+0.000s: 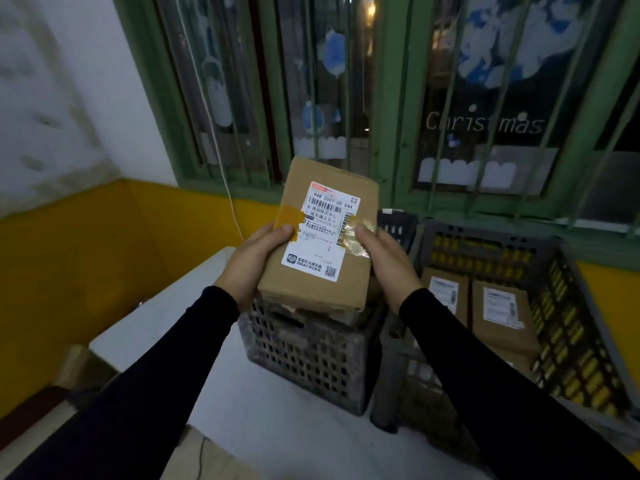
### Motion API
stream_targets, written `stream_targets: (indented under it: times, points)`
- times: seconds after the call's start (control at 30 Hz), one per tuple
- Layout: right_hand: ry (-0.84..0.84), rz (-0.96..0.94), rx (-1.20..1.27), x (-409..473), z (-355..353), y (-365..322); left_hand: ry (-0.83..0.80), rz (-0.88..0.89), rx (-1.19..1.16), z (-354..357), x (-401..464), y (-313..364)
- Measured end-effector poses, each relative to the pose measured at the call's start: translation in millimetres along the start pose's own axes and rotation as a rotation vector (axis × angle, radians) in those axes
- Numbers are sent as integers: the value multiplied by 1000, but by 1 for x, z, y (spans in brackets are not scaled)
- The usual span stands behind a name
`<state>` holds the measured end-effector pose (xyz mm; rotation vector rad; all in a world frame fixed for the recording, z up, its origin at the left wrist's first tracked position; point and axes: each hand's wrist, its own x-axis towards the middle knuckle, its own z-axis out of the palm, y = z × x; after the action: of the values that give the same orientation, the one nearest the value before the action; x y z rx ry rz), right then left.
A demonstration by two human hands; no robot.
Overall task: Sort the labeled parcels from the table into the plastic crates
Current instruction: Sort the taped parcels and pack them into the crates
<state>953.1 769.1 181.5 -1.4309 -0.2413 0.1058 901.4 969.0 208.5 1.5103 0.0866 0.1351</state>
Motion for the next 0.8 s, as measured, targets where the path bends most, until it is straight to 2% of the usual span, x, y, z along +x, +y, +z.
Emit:
stream_targets:
  times: [0.23, 0.33, 0.43, 0.57, 0.67, 0.8]
  points:
    - [153, 103, -101, 64, -17, 17, -208, -110, 19, 5, 102, -21]
    - [261, 148, -177, 75, -15, 20, -322, -229, 147, 9, 139, -30]
    - [290, 278, -347, 78, -4, 23, -427, -382, 298, 4, 166, -44]
    - [331, 482, -633, 92, 6, 35, -550, -456, 368, -1, 192, -68]
    - [344, 647, -721, 105, 9, 53, -554, -523, 424, -7, 210, -90]
    - [272, 805, -806, 119, 12, 77, -635, -671, 465, -12, 215, -112]
